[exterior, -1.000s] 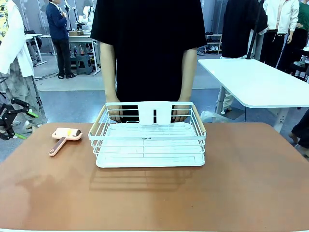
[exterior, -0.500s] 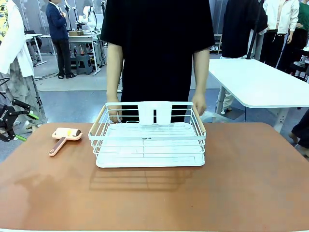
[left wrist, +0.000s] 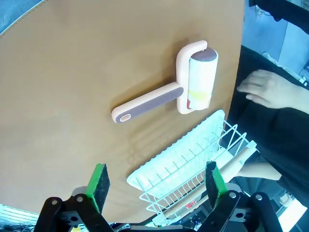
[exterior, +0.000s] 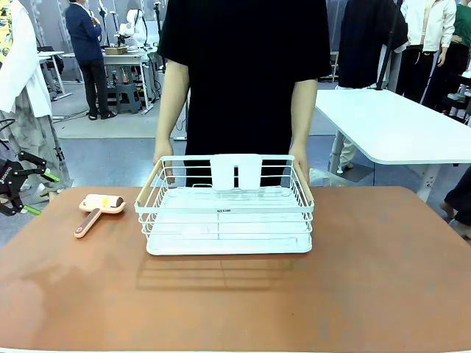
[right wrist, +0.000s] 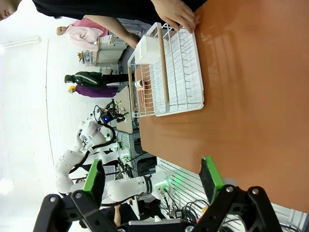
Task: Clean the table.
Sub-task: Place the Lint Roller down when the Dish drying rack is positioned in the middle of the table.
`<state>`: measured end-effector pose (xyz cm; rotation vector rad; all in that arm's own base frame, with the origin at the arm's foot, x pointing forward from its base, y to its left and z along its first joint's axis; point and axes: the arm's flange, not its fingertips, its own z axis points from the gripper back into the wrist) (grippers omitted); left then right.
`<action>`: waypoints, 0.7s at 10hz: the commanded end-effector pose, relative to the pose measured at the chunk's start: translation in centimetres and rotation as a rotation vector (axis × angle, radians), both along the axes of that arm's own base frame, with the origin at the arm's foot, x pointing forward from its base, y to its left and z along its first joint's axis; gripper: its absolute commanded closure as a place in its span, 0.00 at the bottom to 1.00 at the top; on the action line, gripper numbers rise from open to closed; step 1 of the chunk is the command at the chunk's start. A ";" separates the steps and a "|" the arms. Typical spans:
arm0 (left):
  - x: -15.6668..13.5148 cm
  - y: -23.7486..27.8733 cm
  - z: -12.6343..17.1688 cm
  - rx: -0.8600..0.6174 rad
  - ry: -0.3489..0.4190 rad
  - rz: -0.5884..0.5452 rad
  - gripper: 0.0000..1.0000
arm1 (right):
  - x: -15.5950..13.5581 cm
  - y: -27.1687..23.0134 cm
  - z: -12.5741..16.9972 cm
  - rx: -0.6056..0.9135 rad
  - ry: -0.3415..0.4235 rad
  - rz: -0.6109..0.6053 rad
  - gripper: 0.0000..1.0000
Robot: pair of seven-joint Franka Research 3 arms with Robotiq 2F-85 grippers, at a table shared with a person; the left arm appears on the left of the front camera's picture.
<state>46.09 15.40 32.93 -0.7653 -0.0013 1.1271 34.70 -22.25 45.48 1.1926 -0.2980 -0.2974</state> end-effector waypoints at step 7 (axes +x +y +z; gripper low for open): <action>0.0 0.2 -0.1 -0.001 -0.017 0.010 0.00 | -0.1 0.0 0.3 0.008 -0.008 0.001 0.00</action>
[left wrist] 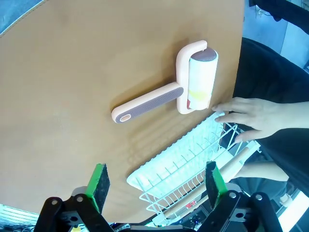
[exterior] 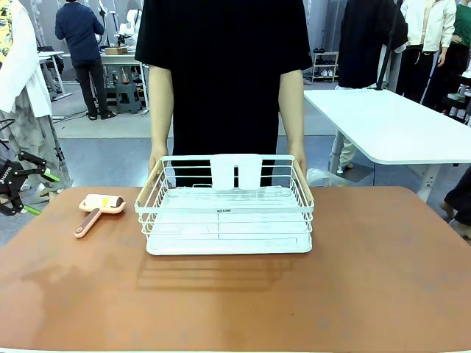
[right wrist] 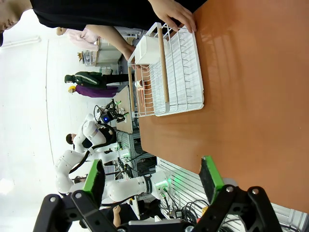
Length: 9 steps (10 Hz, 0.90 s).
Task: Clean the table.
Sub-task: Place the Lint Roller down when the Dish drying rack is positioned in the middle of the table.
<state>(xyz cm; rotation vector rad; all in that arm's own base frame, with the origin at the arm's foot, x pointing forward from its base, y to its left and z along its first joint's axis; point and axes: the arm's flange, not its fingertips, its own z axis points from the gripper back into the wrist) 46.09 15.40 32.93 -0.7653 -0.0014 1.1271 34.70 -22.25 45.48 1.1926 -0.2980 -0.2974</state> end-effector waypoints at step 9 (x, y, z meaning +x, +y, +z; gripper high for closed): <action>0.0 0.2 -0.1 -0.001 -0.017 0.010 0.00 | -0.1 0.0 0.3 0.008 -0.008 0.001 0.00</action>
